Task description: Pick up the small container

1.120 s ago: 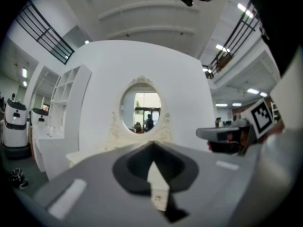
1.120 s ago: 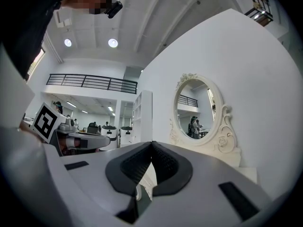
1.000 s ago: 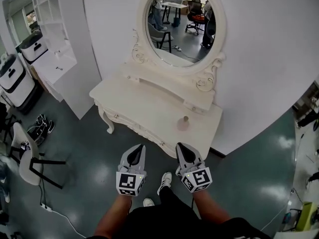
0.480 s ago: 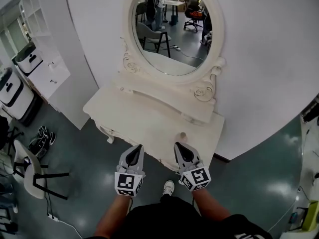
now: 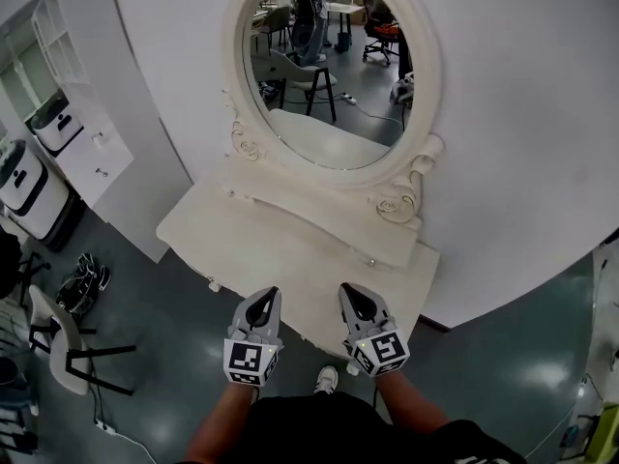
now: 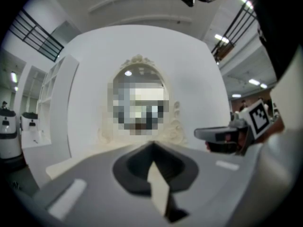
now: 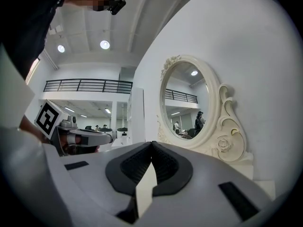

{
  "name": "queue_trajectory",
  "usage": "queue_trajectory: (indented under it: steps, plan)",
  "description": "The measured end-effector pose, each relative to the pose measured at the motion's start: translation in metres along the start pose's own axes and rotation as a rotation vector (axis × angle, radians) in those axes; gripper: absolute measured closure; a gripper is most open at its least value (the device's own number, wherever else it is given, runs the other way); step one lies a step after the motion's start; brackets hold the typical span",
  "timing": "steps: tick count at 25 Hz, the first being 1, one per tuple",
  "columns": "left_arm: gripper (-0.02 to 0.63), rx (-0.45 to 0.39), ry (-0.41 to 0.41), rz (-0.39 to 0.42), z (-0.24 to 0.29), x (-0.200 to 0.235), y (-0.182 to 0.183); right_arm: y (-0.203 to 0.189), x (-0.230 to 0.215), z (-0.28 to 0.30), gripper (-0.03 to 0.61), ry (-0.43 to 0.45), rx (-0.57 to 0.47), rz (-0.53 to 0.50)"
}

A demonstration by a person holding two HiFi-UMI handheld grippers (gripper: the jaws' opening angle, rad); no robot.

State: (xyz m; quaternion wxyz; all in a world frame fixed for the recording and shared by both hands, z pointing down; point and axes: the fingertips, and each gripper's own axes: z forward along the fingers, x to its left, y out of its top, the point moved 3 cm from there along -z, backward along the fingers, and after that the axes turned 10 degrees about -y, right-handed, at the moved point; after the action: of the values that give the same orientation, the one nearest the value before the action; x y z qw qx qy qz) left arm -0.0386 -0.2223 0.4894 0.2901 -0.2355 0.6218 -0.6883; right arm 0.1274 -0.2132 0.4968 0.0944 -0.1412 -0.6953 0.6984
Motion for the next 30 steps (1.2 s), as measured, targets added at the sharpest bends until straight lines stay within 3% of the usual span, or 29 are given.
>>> queue_trajectory:
  steps: [10,19,23,27,30]
  plan:
    - [0.607,0.035,-0.009,-0.015,0.031,0.010,-0.013,-0.021,-0.023,0.017,0.572,-0.015,0.076,-0.007]
    - [0.607,0.037,-0.043,-0.024,0.063,0.034,-0.020,-0.037,-0.032,0.023,0.572,-0.079,0.120,-0.025]
    - [0.607,0.053,-0.049,-0.041,0.070,0.044,-0.030,-0.053,-0.031,0.019,0.566,-0.067,0.168,-0.081]
    - [0.607,0.060,-0.057,-0.060,0.073,0.047,-0.035,-0.074,-0.037,0.013,0.345,-0.084,0.244,-0.079]
    - [0.607,0.074,-0.069,-0.076,0.073,0.045,-0.044,-0.091,-0.045,0.013,0.302,-0.120,0.280,-0.032]
